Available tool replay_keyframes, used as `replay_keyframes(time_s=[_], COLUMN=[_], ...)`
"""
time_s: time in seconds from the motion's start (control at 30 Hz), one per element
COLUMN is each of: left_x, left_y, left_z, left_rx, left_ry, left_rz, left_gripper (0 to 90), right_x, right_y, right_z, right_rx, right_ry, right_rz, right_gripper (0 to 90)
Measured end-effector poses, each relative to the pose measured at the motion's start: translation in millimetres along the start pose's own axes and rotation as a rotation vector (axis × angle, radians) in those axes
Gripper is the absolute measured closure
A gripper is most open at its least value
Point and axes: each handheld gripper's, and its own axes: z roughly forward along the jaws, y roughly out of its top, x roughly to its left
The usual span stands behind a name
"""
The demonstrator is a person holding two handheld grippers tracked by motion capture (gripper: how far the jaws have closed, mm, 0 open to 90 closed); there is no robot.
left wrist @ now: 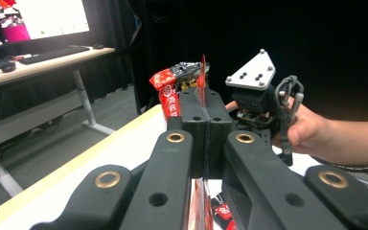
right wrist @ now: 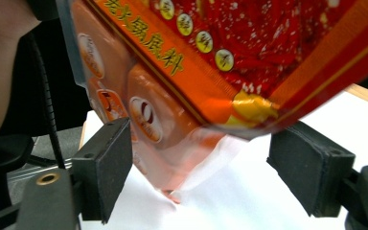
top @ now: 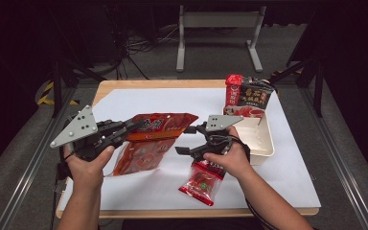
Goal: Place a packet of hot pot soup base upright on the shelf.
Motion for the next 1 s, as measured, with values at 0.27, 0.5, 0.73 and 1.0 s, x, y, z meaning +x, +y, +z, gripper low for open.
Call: replay_keyframes(time_s=[0.27, 0.5, 0.73, 1.0], left_x=[-0.3, -2.5, -2.5, -0.5], left_y=[1.4, 2.2, 2.0, 0.1], left_z=[-2.7, -1.6, -2.5, -2.4], left_rx=[-0.031, -0.042, -0.056, -0.065], left_ry=[-0.017, -0.026, -0.025, -0.026], left_rz=[-0.007, 0.008, 0.013, 0.011], left_gripper=[90.0, 90.0, 90.0, 90.0], right_x=[3.5, 7.3, 7.4, 6.8], right_y=[0.6, -0.4, -0.7, -7.3], right_z=[14.3, 22.8, 28.9, 36.8], right_rx=[-0.017, -0.030, -0.032, -0.036], right_ry=[0.053, 0.093, 0.118, 0.164], right_rz=[-0.035, -0.035, -0.020, 0.018], right_gripper=[22.4, 22.1, 21.9, 25.6])
